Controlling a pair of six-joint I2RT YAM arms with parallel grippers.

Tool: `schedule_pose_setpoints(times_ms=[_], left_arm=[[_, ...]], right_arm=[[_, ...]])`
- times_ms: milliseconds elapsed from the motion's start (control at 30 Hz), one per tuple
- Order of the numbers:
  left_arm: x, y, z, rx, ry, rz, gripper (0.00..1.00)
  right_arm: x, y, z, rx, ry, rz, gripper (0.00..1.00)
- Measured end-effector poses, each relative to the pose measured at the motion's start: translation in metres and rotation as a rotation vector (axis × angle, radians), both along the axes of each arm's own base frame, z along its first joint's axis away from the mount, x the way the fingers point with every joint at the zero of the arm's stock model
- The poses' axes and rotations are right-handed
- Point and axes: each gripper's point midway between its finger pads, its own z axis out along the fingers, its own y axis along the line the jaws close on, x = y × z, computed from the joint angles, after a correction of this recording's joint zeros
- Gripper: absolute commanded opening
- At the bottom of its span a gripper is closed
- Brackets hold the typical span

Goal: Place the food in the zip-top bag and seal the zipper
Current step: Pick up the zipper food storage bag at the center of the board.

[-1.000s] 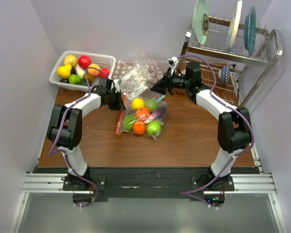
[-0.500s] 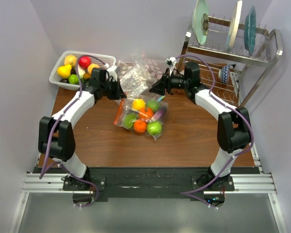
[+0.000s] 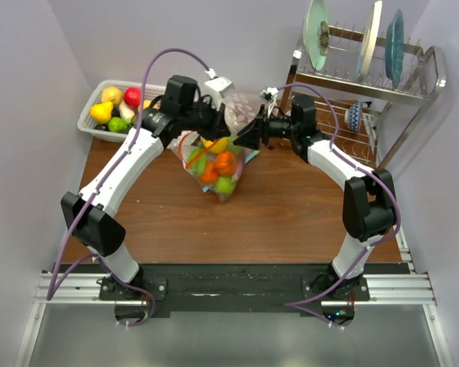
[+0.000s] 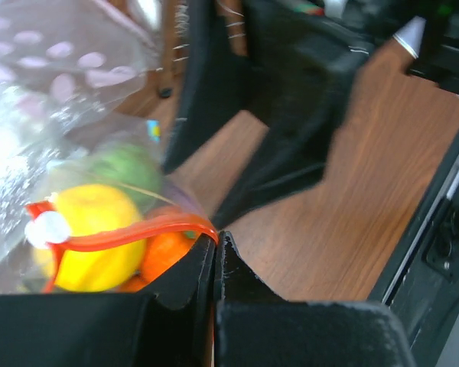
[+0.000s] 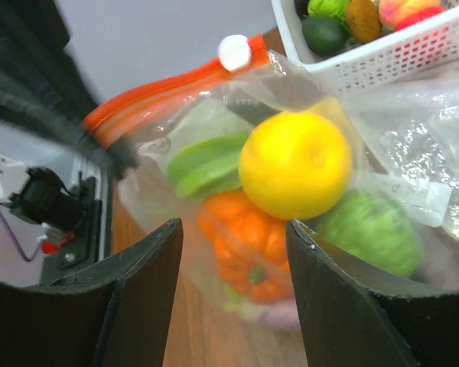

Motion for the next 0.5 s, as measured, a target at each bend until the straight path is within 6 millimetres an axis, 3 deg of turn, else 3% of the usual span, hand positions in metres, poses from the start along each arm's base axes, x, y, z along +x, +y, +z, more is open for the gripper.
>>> schedule_pose_setpoints(times_ms=[167, 500], left_arm=[[-0.027, -0.027, 0.002, 0.081, -0.045, -0.119, 0.00], [-0.038, -0.026, -0.030, 0.186, -0.013, -0.162, 0.00]], right_arm=[[-0.001, -0.015, 0.007, 0.067, 0.020, -0.016, 0.61], [0.007, -0.061, 0.018, 0.160, 0.009, -0.117, 0.64]])
